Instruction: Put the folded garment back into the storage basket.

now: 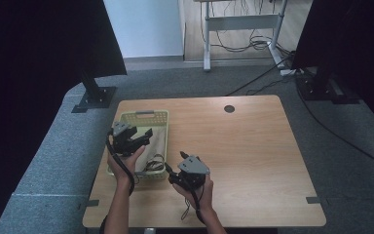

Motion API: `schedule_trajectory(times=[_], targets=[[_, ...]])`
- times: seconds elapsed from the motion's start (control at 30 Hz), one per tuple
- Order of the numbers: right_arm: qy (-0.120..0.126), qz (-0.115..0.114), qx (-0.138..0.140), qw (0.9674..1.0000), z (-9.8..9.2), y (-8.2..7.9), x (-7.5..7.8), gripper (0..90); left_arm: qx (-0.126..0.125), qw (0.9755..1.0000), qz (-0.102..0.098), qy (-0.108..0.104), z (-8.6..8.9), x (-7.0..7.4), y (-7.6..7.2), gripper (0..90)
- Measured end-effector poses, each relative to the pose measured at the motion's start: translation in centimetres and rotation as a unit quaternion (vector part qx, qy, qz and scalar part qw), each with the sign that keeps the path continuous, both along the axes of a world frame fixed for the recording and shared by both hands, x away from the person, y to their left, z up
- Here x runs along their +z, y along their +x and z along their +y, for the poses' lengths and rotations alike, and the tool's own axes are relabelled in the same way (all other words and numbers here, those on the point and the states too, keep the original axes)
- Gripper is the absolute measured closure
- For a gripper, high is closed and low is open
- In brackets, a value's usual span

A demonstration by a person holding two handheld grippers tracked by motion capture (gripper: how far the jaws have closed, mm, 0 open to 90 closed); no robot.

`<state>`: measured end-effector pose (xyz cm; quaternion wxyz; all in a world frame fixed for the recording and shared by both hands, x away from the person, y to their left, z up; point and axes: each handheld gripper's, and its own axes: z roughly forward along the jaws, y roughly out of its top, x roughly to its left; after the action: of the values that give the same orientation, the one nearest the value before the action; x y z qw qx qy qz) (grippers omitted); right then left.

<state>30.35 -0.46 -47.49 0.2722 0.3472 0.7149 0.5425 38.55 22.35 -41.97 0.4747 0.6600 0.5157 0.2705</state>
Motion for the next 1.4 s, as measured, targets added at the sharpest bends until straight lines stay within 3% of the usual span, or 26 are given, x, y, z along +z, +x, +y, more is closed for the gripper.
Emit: schedule_trajectory(times=[0.03, 0.07, 0.1, 0.13, 0.17, 0.2, 0.23, 0.27, 0.43, 0.47, 0.5, 0.63, 0.73, 0.8, 0.83, 0.87, 0.9, 1.07, 1.13, 1.2, 1.27, 1.4], targets=[[0.0, 0.0, 0.0, 1.0, 0.0, 0.0, 0.0, 33.8, -0.01, 0.9999, -0.005, 0.002, -1.1, -0.1, -0.7, 31.1], [0.0, 0.0, 0.0, 1.0, 0.0, 0.0, 0.0, 33.8, -0.01, 0.9999, -0.005, 0.002, -1.1, -0.1, -0.7, 30.5], [0.002, -0.001, -0.006, 1.0, -1.4, -0.4, -0.3, 33.8, -0.01, 0.9999, -0.005, 0.002, -1.1, -0.1, -0.7, 30.5], [0.002, -0.001, -0.006, 1.0, -1.4, -0.4, -0.3, 33.8, -0.017, 0.9997, -0.015, 0.003, -2.4, -0.2, -1.6, 30.5], [0.002, -0.001, -0.006, 1.0, -1.4, -0.4, -0.3, 33.8, -0.017, 0.9997, -0.015, 0.003, -2.4, -0.2, -1.6, 29.9], [-0.001, -0.005, -0.009, 0.9999, -2.8, -0.9, -0.6, 33.8, -0.017, 0.9997, -0.015, 0.003, -2.4, -0.2, -1.6, 29.9], [-0.001, -0.005, -0.009, 0.9999, -2.8, -0.9, -0.6, 33.8, -0.023, 0.9995, -0.019, 0.013, -3.7, -0.5, -2.3, 29.9], [-0.003, -0.009, -0.012, 0.9999, -4.4, -1.6, -0.9, 34.0, -0.028, 0.9992, -0.021, 0.018, -4.7, -0.8, -2.8, 29.1], [0.002, -0.01, -0.013, 0.9999, -5.5, -2.0, -1.1, 34.2, -0.034, 0.9988, -0.024, 0.026, -6.2, -1.4, -3.5, 29.2], [0.002, -0.012, -0.015, 0.9998, -6.4, -2.4, -1.3, 34.2, -0.034, 0.9988, -0.024, 0.026, -6.2, -1.4, -3.5, 29.2], [0.003, -0.014, -0.017, 0.9997, -7.9, -2.9, -1.6, 34.2, -0.045, 0.9977, -0.024, 0.046, -8.1, -1.7, -3.9, 29.1], [0.004, -0.016, -0.023, 0.9996, -8.8, -3.4, -1.8, 34.1, -0.051, 0.9976, -0.024, 0.04, -8.9, -1.9, -4.3, 29.4], [0.004, -0.016, -0.031, 0.9994, -10.2, -3.9, -2.1, 34.2, -0.065, 0.9968, -0.022, 0.041, -10.5, -2.8, -5.1, 29.3], [0.005, -0.017, -0.035, 0.9992, -11.1, -4.2, -2.3, 34.2, -0.065, 0.9968, -0.022, 0.041, -10.5, -2.8, -5.1, 29.3], [0.005, -0.017, -0.035, 0.9992, -11.1, -4.2, -2.3, 34.1, -0.074, 0.9965, -0.026, 0.03, -11.2, -3.3, -6.1, 29.3], [0.005, -0.017, -0.035, 0.9992, -11.1, -4.2, -2.3, 34.1, -0.074, 0.9965, -0.026, 0.03, -11.2, -3.3, -6.1, 29.5], [0.009, -0.017, -0.044, 0.9989, -13.3, -5.0, -2.8, 34.2, -0.084, 0.9956, -0.033, 0.026, -11.7, -3.8, -7.5, 29.5], [0.005, -0.016, -0.049, 0.9987, -14.0, -5.4, -3.1, 34.2, -0.096, 0.9942, -0.034, 0.033, -12.2, -4.4, -8.8, 29.4], [-0.008, -0.007, -0.063, 0.998, -15.6, -6.4, -4.3, 34.3, -0.108, 0.9933, -0.022, 0.034, -12.3, -5.9, -10.2, 29.3], [-0.011, -0.004, -0.067, 0.9977, -15.9, -6.6, -4.6, 34.3, -0.108, 0.9933, -0.022, 0.034, -12.3, -5.9, -10.2, 29.3], [-0.016, 0.0, -0.076, 0.997, -16.7, -7.1, -5.2, 34.3, -0.11, 0.9932, -0.006, 0.039, -12.1, -7.5, -11.1, 29.1], [-0.021, 0.007, -0.084, 0.9962, -17.4, -7.5, -5.8, 34.4, -0.112, 0.9929, 0.009, 0.039, -11.8, -8.8, -11.7, 28.7]])
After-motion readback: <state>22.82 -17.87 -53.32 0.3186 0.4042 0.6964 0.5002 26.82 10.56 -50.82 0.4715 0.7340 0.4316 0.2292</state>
